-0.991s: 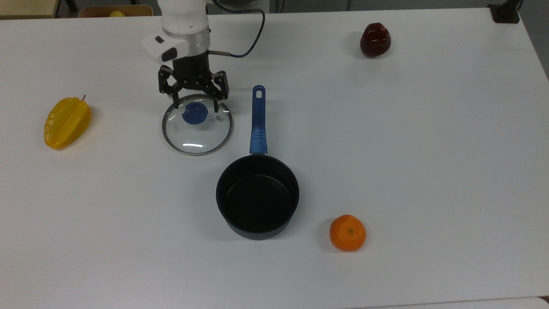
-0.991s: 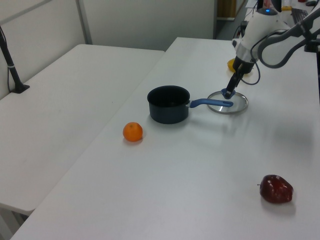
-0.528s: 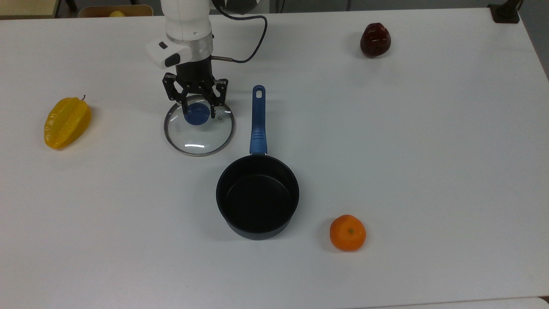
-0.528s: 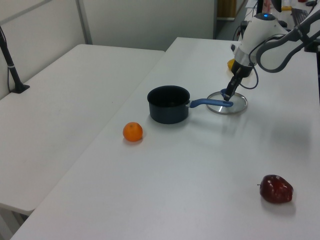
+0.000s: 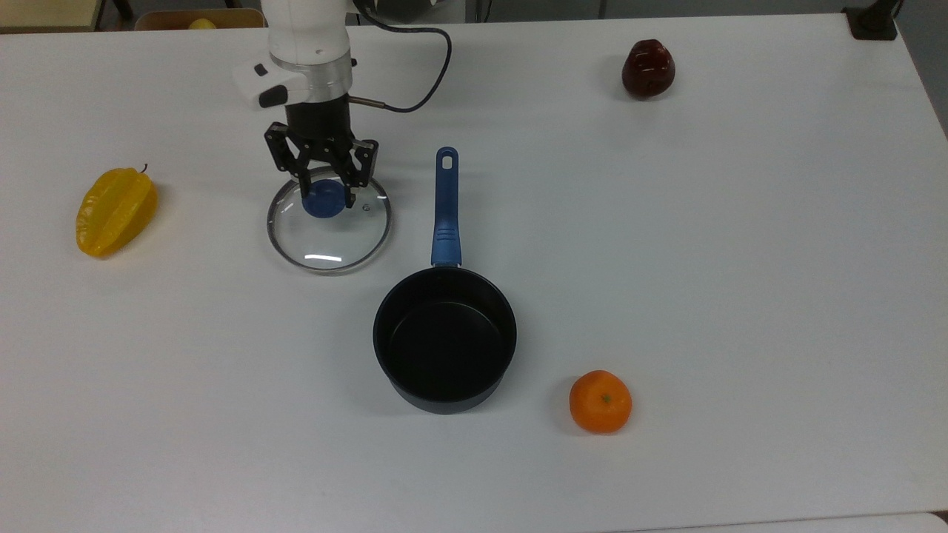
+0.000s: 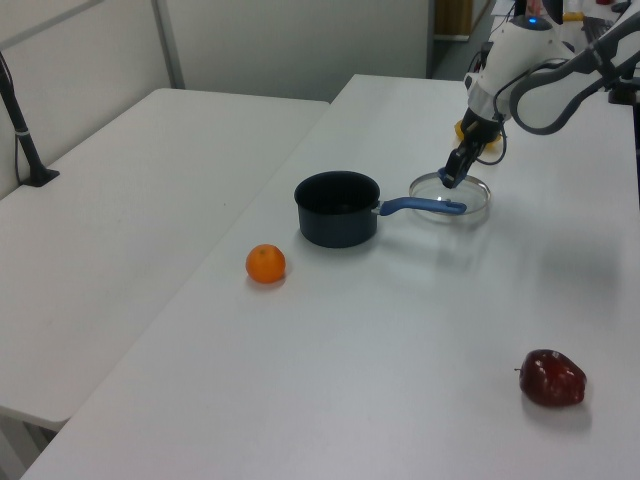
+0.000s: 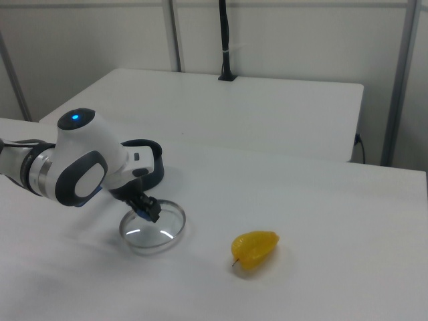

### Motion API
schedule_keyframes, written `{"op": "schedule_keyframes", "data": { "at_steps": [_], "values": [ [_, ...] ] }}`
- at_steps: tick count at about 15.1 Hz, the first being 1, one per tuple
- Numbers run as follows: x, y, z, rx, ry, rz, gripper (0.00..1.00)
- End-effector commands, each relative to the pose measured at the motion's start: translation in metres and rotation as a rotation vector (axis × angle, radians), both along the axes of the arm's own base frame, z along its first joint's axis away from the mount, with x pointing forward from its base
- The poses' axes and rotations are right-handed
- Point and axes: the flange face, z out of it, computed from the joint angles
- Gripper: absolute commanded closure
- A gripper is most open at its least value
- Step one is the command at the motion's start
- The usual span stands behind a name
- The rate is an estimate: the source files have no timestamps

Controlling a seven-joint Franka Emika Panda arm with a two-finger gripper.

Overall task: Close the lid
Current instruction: 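Close the gripper on the blue knob of the lid, then lift the glass lid and carry it over the black saucepan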

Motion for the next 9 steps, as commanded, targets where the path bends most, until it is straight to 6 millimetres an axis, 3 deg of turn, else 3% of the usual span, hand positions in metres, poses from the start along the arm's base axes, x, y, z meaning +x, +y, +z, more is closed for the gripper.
{"op": "schedule_keyframes", "data": {
  "at_steps": [1, 4, 6, 8, 9],
  "values": [
    [0.02, -0.011, 0.038, 0.013, -0.018, -0.038, 0.43],
    [0.053, -0.016, 0.096, 0.018, 0.068, -0.041, 0.43],
    [0.068, -0.011, 0.12, 0.019, 0.088, -0.033, 0.43],
    [0.082, 0.001, 0.153, 0.02, 0.079, -0.014, 0.43],
    [0.09, 0.017, 0.162, 0.013, 0.066, 0.013, 0.43]
  ]
}}
